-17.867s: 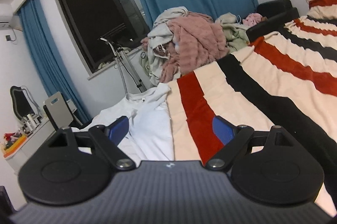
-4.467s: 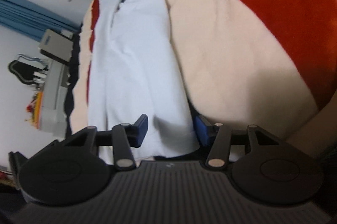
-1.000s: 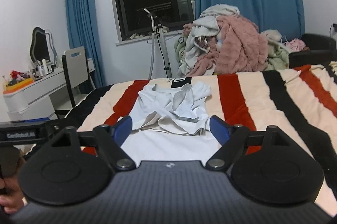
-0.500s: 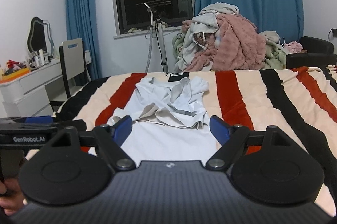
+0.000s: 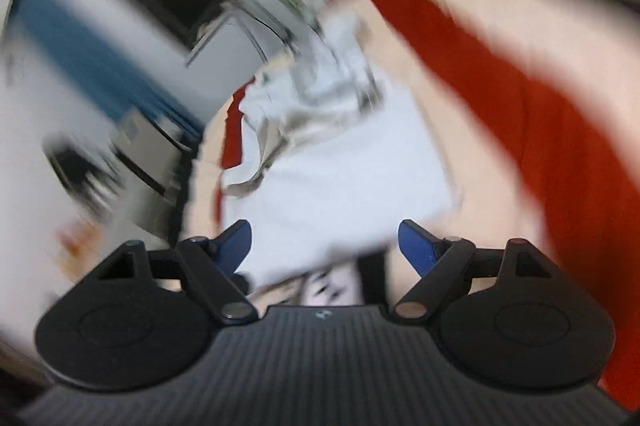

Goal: Fold clothes

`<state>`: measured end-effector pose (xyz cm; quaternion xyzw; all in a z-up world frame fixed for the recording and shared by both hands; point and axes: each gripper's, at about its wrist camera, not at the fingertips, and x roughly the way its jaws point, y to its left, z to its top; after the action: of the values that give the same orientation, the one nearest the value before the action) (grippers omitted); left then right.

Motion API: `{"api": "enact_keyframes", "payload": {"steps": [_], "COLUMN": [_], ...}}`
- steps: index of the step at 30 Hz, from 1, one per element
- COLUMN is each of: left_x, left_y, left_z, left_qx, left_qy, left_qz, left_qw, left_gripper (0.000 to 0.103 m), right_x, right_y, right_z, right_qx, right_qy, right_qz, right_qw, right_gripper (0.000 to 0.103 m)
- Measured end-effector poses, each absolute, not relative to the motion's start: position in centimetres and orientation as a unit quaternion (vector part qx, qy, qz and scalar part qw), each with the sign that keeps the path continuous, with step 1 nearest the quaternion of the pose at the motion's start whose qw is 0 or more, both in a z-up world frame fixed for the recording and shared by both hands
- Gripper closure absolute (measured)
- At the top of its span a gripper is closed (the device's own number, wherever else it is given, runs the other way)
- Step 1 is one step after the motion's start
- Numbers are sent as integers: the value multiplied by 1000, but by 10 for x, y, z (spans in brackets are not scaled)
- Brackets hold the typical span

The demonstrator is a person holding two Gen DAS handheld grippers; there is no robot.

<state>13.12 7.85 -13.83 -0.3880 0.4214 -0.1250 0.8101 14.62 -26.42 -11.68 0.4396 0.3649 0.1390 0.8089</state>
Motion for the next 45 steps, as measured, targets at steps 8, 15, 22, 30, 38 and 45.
{"api": "enact_keyframes", "payload": {"steps": [8,15,22,30,38,45], "left_x": [145,141,102,6,-91,-36], "left_y": [108,114,124,108,97,93], "left_z": [-162,-156,-112,-56,-55,-34], "left_qx": [-487,-499,-491,-444,-424,-437], "left_qy": [372,328,265,215,220,226], "left_qz": [-70,-79,-122,-167,-166,-166], "left_qw": [787,798,821,853,863,855], "left_gripper": [53,90,94,94,94,94], "right_x": [169,159,112,12,-68,-17], "right_y": [-273,-282,-285,-288,-290,-294], "right_z": [-165,-154,-102,-62,-53,-41], "right_qx": [549,537,491,445,395,422], "right_qy": [351,292,209,151,145,148], "right_qz": [78,73,134,152,135,125], "right_qw": [754,788,835,870,897,886], "right_gripper": [52,93,95,95,95,95]}}
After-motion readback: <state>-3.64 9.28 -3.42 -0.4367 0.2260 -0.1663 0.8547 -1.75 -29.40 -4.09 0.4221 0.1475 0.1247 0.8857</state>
